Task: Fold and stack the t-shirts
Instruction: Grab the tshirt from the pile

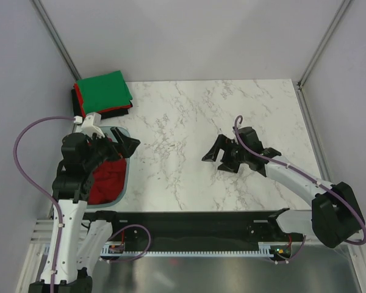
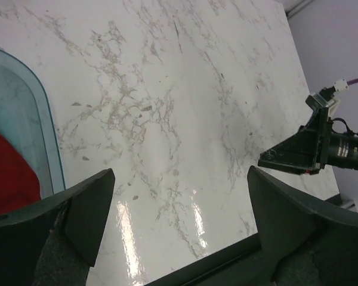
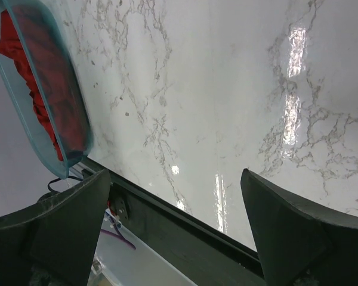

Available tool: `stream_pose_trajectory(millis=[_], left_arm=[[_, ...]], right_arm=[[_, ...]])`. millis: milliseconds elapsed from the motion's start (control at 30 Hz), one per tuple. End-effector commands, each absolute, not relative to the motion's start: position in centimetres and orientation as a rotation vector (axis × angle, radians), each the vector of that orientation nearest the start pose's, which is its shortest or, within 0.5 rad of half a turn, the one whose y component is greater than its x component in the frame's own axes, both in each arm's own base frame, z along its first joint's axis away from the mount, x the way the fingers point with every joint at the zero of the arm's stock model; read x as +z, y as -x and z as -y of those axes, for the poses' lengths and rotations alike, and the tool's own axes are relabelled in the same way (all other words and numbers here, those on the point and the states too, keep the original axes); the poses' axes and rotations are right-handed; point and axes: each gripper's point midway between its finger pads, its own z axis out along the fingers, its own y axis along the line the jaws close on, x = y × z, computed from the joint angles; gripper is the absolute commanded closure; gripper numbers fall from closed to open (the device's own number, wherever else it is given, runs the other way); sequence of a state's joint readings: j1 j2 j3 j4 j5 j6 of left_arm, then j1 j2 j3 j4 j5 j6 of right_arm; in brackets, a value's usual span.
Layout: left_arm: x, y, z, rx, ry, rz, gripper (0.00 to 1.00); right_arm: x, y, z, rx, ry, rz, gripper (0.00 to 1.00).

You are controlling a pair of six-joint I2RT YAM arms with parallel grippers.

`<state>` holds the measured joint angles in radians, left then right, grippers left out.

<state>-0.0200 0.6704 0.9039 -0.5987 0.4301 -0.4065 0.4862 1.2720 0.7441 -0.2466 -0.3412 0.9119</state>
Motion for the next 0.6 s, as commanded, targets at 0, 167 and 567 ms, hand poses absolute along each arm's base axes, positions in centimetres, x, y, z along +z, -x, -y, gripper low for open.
stream_pose_trajectory(millis=[0, 167, 567], left_arm=[[28.6, -24.0, 7.6, -0.608, 0.188, -1.889, 0.0], [27.8, -24.2, 6.3, -0.543, 0.256, -1.826, 0.0], [19.3, -26.9, -1.4, -0.15, 0.731, -2.272, 0.11]], right_arm=[[11.9, -24.8, -23.1, 1.03, -0.344, -2.503, 0.02], [11.5, -24.1, -22.7, 1.02, -0.344, -2.513, 0.02], [10.4, -22.4, -21.6, 0.995, -0.362, -2.535, 0.02]])
